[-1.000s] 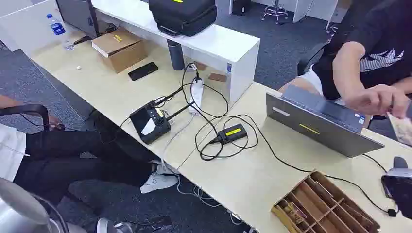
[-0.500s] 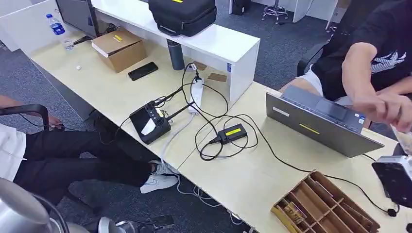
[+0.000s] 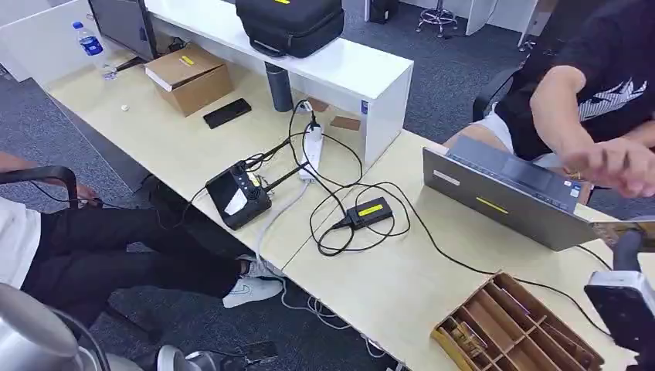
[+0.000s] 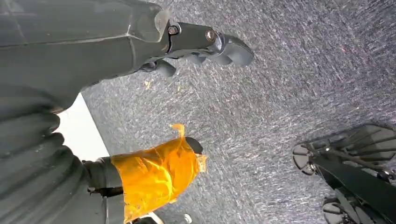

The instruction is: Pass the card to the sensor for recognition and then transmit it.

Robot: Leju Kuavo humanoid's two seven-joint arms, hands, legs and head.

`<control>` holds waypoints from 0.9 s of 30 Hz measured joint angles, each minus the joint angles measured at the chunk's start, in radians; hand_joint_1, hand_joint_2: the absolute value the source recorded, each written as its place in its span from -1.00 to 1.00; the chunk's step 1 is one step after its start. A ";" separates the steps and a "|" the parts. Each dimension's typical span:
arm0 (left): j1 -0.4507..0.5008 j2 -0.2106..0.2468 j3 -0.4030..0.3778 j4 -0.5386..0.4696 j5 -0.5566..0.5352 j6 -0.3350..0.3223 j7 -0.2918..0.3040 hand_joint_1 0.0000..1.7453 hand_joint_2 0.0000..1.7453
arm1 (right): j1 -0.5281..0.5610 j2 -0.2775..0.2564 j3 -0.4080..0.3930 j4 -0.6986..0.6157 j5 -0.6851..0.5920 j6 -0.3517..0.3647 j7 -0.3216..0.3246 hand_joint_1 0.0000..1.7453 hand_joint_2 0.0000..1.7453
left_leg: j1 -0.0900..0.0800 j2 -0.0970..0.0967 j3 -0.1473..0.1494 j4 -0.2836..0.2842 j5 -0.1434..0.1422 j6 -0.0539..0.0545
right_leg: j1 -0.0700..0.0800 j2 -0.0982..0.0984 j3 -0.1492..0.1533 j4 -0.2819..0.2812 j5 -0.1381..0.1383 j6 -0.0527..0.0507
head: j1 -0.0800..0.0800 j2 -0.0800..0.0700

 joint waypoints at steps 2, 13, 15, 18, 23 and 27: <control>0.007 0.000 0.000 0.000 0.004 0.003 -0.006 -1.00 1.00 | 0.024 -0.008 0.005 -0.036 -0.008 0.008 -0.006 1.00 1.00 | 0.000 0.000 0.000 0.000 0.000 0.000 | 0.000 0.000 0.000 0.000 0.000 0.000 | 0.000 0.000; 0.033 0.000 0.006 0.000 0.051 0.006 -0.014 -1.00 1.00 | 0.225 -0.109 -0.049 -0.199 -0.086 -0.023 -0.048 1.00 1.00 | 0.000 -0.001 0.000 0.000 -0.001 0.001 | 0.000 -0.001 0.001 -0.001 0.000 0.001 | 0.000 0.000; 0.040 0.000 0.011 0.000 0.060 0.007 -0.014 -1.00 1.00 | 0.274 -0.125 -0.076 -0.221 -0.095 -0.024 -0.049 1.00 1.00 | 0.000 0.000 -0.001 0.000 -0.002 0.001 | 0.000 -0.001 0.000 -0.001 -0.001 0.001 | 0.000 0.000; 0.046 0.000 0.016 0.000 0.071 0.009 -0.014 -1.00 1.00 | 0.338 -0.161 -0.118 -0.245 -0.088 -0.005 -0.029 1.00 1.00 | 0.000 0.000 0.000 0.000 -0.002 0.002 | 0.000 0.000 0.000 -0.001 -0.001 0.001 | 0.000 0.000; 0.053 0.000 0.036 0.000 0.082 0.009 -0.014 -1.00 1.00 | 0.387 -0.235 -0.187 -0.246 -0.111 0.095 0.001 1.00 1.00 | 0.000 0.000 -0.001 0.000 -0.002 0.002 | 0.000 -0.001 0.000 -0.001 -0.001 0.001 | 0.000 0.000; 0.059 0.000 0.044 0.000 0.087 0.009 -0.014 -1.00 1.00 | 0.412 -0.287 -0.246 -0.245 -0.100 0.142 0.024 1.00 1.00 | 0.000 0.000 0.000 0.000 -0.002 0.002 | 0.000 -0.001 0.000 -0.001 -0.001 0.001 | 0.000 0.000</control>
